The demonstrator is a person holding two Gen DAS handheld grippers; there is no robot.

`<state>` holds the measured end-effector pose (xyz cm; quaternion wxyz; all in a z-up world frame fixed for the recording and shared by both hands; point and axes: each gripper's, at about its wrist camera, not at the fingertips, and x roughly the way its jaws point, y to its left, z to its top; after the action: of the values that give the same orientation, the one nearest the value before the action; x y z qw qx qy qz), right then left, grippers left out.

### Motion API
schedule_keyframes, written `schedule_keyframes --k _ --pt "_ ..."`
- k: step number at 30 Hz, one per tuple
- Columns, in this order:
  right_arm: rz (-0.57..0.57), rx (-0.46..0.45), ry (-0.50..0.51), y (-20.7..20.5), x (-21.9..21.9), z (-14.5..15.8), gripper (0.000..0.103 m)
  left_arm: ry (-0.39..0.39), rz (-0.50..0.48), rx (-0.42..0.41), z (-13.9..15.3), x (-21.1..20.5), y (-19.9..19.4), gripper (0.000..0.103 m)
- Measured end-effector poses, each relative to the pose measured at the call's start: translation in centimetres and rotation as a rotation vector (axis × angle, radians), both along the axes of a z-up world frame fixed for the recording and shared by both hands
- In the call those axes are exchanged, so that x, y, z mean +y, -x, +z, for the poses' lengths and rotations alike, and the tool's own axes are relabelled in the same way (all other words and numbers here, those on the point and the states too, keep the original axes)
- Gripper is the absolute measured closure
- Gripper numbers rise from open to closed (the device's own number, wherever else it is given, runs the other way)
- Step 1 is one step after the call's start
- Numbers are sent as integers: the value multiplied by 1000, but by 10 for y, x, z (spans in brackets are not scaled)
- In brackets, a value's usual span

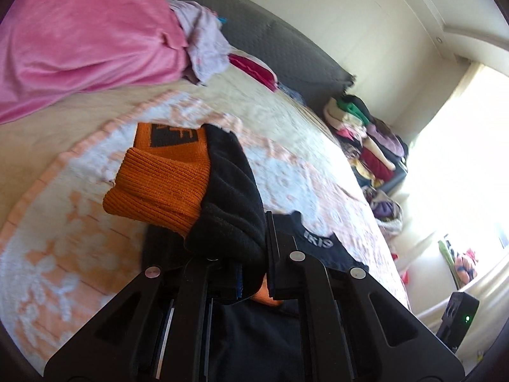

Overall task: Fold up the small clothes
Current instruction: 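Fold the sleeve across the shirt body with the left gripper and release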

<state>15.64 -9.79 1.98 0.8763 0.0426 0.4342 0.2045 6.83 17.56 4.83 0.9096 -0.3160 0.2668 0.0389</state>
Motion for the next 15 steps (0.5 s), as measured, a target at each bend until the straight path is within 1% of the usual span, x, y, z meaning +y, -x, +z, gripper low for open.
schedule_keyframes --k 10,15 --pt "-130 23 -18 -6 -57 -5 5 -15 -129 37 -10 -57 -28 99" --pt "-179 28 -19 -6 -80 -8 5 -28 -200 71 -20 -86 -41 99"
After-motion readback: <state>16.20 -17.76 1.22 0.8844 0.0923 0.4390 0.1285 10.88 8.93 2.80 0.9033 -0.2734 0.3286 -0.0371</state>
